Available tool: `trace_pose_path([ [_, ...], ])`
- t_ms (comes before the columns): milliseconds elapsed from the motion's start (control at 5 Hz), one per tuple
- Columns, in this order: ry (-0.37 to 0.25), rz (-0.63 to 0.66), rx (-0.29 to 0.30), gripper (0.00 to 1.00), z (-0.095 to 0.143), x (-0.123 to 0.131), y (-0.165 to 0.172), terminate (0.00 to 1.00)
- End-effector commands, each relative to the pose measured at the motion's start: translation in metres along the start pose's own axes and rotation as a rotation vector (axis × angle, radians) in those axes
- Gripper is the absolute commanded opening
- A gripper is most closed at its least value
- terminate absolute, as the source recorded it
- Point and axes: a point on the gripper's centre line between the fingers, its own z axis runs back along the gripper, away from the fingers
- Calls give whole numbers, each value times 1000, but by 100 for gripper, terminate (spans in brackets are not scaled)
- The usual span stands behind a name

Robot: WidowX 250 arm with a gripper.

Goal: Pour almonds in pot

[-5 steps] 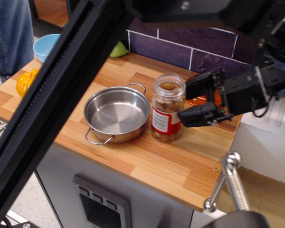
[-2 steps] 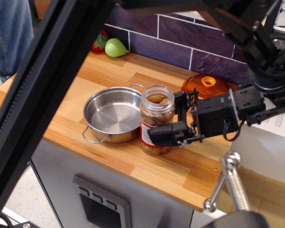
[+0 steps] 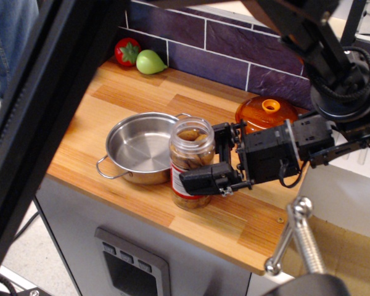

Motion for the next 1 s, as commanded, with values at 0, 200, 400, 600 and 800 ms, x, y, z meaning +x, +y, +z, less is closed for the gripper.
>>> trace_pose_path([
  [0,-233,8,49,0,18,-24,4,0],
  [200,-413,-88,29,0,21,-34,10,0],
  [400,-610,-169,7,0,18,-37,17,0],
  [600,-794,-233,54,0,18,-38,20,0],
  [800,-963,-279,91,0,18,-39,22,0],
])
